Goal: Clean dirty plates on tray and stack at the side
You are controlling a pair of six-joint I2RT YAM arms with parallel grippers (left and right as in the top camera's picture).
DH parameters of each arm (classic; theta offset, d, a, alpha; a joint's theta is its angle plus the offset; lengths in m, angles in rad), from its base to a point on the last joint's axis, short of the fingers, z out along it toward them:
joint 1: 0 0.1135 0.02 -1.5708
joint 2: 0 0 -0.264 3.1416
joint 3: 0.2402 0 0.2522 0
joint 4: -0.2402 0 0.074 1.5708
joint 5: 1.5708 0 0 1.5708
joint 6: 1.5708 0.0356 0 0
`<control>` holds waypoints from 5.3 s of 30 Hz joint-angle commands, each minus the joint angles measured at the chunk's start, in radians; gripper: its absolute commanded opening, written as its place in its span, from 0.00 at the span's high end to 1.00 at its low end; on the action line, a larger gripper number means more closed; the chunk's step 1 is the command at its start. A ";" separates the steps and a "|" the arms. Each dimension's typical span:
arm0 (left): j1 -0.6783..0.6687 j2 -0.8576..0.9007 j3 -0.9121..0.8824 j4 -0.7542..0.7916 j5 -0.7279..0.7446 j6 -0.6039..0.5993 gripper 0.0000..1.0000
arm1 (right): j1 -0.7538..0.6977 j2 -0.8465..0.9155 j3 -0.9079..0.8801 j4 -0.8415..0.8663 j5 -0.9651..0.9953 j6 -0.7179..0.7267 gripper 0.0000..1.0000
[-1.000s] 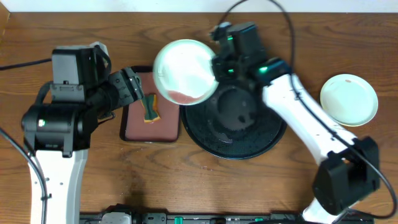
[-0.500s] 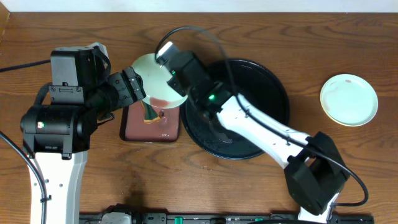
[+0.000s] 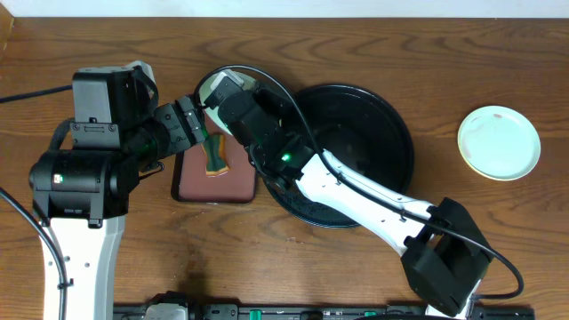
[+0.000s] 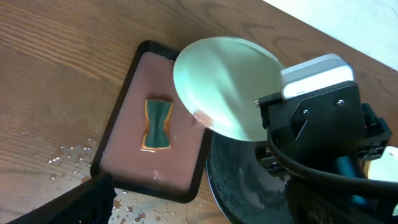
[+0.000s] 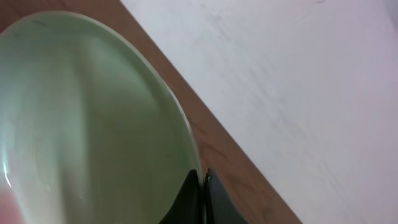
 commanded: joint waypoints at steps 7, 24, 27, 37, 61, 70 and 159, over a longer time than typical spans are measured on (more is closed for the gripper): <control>0.005 0.000 0.010 -0.006 0.010 0.010 0.11 | 0.003 -0.055 0.019 0.037 0.050 -0.018 0.99; 0.005 0.000 0.010 -0.006 0.010 0.010 0.11 | 0.002 -0.063 0.019 0.107 0.065 -0.022 0.99; 0.005 0.000 0.010 -0.006 0.010 0.010 0.11 | 0.002 -0.068 0.019 0.107 0.066 -0.023 0.99; 0.005 0.000 0.010 -0.006 0.010 0.010 0.11 | -0.030 -0.077 0.018 0.010 -0.033 0.073 0.99; 0.005 0.000 0.010 -0.006 0.010 0.010 0.11 | -0.017 -0.109 0.018 0.066 0.080 -0.155 0.99; 0.005 0.000 0.010 -0.006 0.010 0.010 0.11 | 0.034 -0.109 0.018 0.103 0.076 -0.204 0.99; 0.005 0.000 0.010 -0.006 0.010 0.010 0.10 | -1.047 -0.914 -0.298 -0.660 -1.304 0.607 0.01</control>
